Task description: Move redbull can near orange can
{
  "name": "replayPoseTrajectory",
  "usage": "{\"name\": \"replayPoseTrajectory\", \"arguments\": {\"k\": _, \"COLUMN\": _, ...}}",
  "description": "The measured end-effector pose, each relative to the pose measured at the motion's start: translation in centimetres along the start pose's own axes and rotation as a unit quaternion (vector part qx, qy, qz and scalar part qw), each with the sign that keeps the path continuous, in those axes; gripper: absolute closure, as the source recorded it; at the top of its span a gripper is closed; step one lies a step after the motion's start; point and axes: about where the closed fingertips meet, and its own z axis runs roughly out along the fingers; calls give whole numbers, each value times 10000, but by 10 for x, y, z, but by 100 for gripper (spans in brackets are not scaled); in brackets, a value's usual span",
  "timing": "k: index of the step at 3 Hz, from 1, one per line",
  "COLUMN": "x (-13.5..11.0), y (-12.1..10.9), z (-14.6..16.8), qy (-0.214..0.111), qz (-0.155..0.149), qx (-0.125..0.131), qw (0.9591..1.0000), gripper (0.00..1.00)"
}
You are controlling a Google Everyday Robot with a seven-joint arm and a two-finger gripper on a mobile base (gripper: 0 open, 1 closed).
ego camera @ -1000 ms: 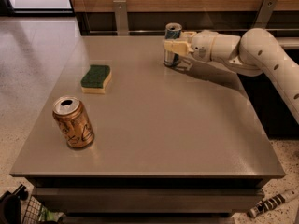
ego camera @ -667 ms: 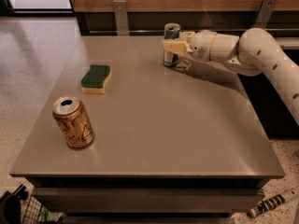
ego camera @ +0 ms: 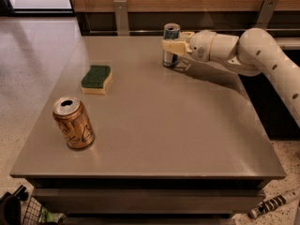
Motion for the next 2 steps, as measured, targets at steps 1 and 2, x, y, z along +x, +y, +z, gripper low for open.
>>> {"name": "replayPoseTrajectory", "arguments": {"k": 1, "x": -14, "y": 5, "z": -3, "qy": 130, "qz": -67, "qx": -25, "qw": 9999, "gripper": 100}}
{"name": "replayPoseTrajectory", "arguments": {"k": 2, "x": -42, "y": 18, "z": -16, "qy": 290, "qz": -172, "qx": 16, "qw": 9994, "gripper": 100}}
